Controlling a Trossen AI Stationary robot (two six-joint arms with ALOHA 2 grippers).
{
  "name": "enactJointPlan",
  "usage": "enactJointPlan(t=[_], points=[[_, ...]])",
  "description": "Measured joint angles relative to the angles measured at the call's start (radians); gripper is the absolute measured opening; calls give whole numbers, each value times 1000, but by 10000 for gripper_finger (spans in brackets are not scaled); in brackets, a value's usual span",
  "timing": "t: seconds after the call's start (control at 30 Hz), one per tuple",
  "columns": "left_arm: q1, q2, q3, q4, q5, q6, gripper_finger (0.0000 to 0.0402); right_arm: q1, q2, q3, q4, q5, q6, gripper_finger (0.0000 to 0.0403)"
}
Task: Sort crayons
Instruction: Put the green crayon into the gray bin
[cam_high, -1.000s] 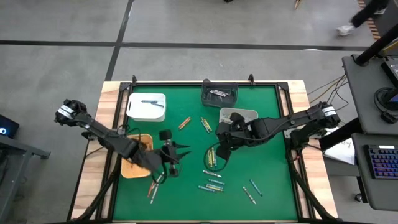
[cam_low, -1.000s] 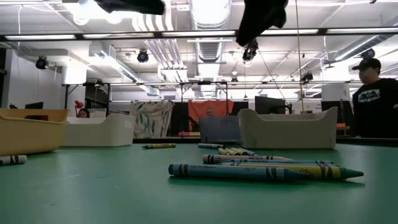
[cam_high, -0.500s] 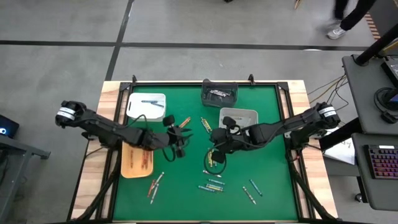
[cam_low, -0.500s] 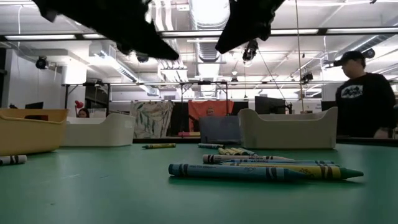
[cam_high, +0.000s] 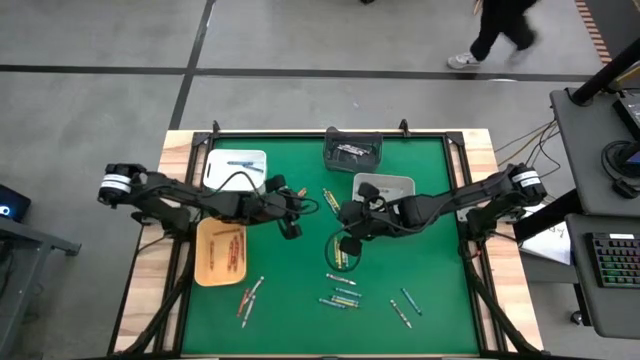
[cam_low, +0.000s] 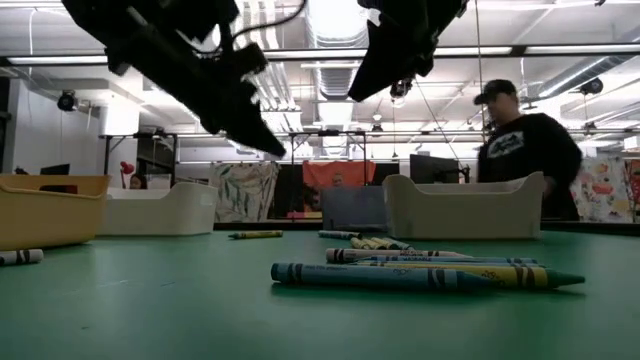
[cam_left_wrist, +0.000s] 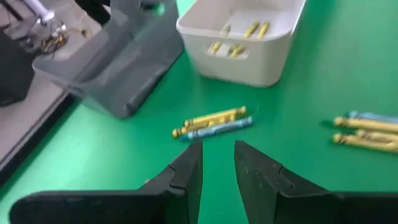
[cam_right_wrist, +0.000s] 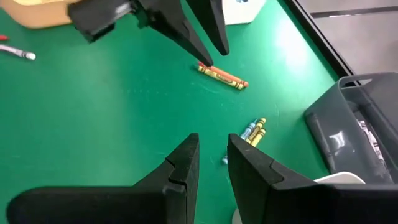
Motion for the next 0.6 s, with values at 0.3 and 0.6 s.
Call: enactJointPlan(t=[0.3, 0.6], points=[[24, 98, 14, -21, 2, -13, 75, -9, 0, -10, 0, -1, -33, 73], [28, 159, 14, -41, 4, -78, 75, -10, 0, -68, 1, -2, -69, 73]])
